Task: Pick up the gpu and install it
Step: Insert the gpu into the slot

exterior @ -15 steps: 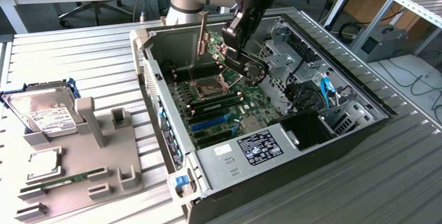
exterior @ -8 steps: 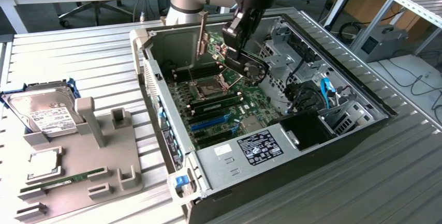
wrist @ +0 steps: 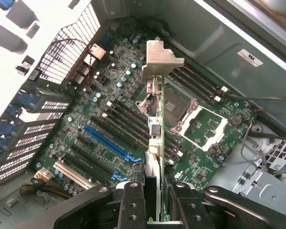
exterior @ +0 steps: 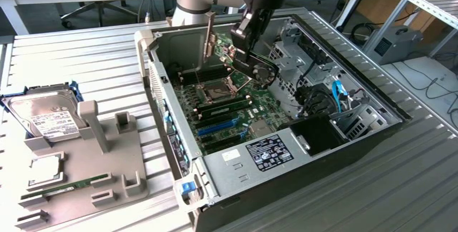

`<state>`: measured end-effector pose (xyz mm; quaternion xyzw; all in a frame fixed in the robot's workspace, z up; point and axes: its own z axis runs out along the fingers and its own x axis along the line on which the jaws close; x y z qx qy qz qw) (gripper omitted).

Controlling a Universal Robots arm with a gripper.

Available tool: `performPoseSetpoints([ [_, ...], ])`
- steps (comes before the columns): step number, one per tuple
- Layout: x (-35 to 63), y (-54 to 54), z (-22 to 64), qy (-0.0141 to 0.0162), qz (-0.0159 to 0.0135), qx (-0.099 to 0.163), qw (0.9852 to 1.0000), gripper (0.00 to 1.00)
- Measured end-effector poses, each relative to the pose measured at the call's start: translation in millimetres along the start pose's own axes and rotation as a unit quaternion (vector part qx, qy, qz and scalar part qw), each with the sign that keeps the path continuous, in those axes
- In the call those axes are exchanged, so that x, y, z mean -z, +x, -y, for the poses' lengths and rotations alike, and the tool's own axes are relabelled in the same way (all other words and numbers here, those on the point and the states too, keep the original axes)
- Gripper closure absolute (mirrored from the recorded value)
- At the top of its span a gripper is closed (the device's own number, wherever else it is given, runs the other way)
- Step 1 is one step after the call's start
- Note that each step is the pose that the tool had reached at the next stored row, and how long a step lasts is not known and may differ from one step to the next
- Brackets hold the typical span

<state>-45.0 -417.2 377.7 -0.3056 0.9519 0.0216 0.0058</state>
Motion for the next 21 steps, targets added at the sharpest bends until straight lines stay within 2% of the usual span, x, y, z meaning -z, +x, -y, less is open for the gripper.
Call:
performPoseSetpoints([
  [21, 0.0, 0.0, 0.0, -0.0006, -0.0008, 0.023, 0.9997, 0.74],
])
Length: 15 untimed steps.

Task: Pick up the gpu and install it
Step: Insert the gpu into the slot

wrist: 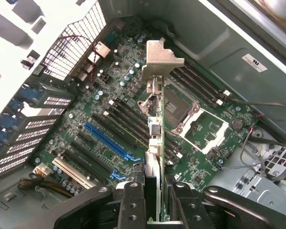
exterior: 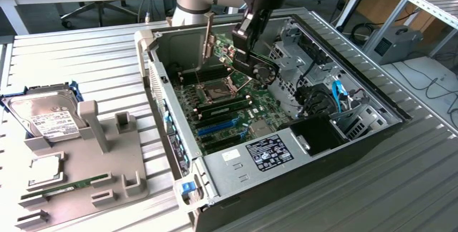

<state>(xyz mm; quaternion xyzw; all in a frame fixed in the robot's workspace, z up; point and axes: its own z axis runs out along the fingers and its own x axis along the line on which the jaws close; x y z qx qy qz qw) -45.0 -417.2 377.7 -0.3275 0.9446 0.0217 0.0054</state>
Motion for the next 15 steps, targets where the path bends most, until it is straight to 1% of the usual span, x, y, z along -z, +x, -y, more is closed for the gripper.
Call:
performPoseSetpoints([
  [15, 0.0, 0.0, 0.0, -0.0004, -0.0005, 0.014, 0.9999, 0.74],
])
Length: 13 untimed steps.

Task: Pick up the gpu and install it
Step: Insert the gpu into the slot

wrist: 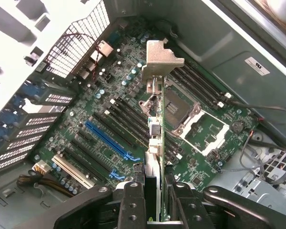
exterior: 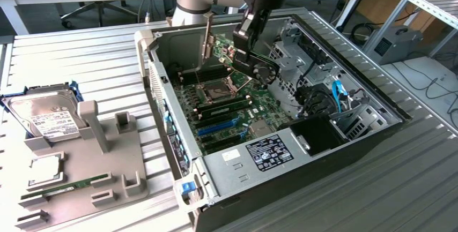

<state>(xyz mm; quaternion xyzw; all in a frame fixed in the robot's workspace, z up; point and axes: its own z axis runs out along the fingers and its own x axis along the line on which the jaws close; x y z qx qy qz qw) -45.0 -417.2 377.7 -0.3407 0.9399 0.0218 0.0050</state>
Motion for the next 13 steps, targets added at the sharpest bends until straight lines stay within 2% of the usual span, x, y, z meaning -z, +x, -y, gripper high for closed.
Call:
performPoseSetpoints([
  [13, 0.0, 0.0, 0.0, -0.0003, -0.0004, 0.012, 0.9999, 0.74],
])
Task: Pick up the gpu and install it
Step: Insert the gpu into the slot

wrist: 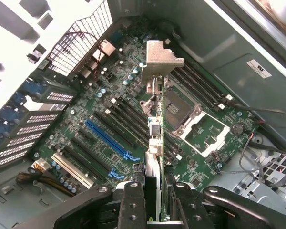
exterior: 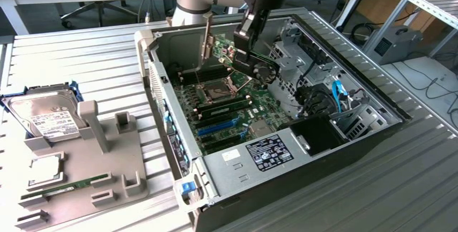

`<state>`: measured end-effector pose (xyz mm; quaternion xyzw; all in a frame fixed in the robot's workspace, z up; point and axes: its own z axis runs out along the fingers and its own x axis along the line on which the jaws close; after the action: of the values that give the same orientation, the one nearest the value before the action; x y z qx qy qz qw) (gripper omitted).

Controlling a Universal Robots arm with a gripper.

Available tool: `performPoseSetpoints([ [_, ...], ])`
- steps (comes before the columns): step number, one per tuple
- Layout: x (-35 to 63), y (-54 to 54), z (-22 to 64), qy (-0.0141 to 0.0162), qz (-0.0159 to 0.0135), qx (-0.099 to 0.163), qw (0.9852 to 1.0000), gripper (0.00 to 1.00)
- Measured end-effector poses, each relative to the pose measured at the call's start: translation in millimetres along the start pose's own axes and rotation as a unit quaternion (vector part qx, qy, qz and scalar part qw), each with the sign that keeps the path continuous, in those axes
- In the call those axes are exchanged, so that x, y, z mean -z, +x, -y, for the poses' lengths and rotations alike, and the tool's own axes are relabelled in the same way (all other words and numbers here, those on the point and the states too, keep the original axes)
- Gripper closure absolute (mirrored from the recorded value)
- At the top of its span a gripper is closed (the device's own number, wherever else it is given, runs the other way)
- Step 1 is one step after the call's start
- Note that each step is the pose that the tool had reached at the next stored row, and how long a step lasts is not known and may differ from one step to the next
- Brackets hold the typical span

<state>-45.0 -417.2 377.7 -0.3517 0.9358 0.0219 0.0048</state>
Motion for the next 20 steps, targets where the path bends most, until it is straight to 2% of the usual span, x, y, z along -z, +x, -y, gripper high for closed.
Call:
performPoseSetpoints([
  [20, 0.0, 0.0, 0.0, -0.0005, -0.0007, 0.019, 0.9998, 0.74],
])
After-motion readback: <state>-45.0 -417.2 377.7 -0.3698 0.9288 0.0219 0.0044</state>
